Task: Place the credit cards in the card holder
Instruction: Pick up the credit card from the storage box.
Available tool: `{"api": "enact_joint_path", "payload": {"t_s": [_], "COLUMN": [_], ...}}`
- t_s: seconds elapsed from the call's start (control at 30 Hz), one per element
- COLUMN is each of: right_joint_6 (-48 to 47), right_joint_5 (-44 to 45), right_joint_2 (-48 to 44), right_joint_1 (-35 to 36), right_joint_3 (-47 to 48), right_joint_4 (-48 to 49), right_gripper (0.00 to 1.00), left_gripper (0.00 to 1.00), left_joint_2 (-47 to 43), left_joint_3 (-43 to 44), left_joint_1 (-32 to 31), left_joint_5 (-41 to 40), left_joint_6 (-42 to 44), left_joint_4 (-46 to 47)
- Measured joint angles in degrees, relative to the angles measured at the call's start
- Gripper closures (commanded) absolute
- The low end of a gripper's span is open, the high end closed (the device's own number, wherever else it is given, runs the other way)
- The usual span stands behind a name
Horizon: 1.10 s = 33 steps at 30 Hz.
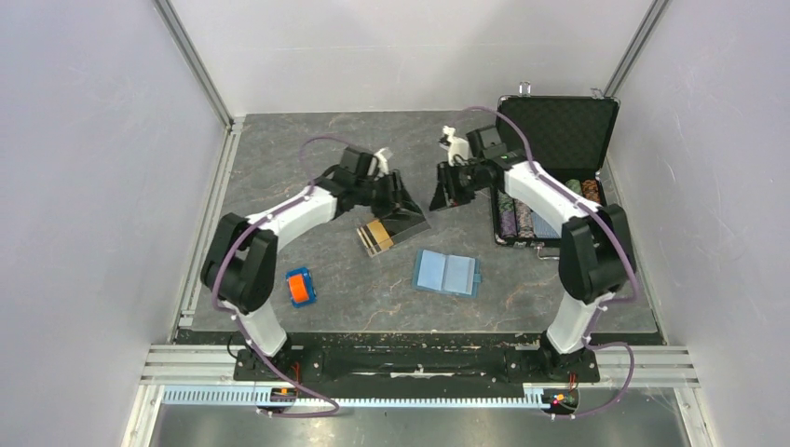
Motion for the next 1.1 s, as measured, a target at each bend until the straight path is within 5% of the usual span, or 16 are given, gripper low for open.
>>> {"api": "enact_joint_path", "payload": {"t_s": [0.33,0.53,1.0,1.1], "right_joint_6": [3.2,3.9,3.0,3.0], "right_joint_5": [-3.8,-4.3,-2.4,-2.4], "right_joint_2": [15.8,22.6,26.5,26.5], "right_joint_1": [11.1,13.7,13.6,13.6], "right_joint_3": [16.8,19.5,19.5,19.5], "right_joint_4": [0.4,0.2,-2.0,-2.0], "right_gripper": [0.58,0.5,0.44,0.43], "left_gripper": [0.54,0.58,0.96,0.98], "left_joint_2": [-9.2,-10.0,-3.2,0.4], "left_joint_3": [-10.4,-8.4,0.3,3.7], "left_joint_1": [10.9,10.8,5.9,3.7], "left_joint_5": [-8.0,-15.3,-22.3,-25.4], "left_joint_6": [1.2,5.9,10.2,12.0], "left_joint_4": [-8.8,-18.1,-25.0,-27.4]}}
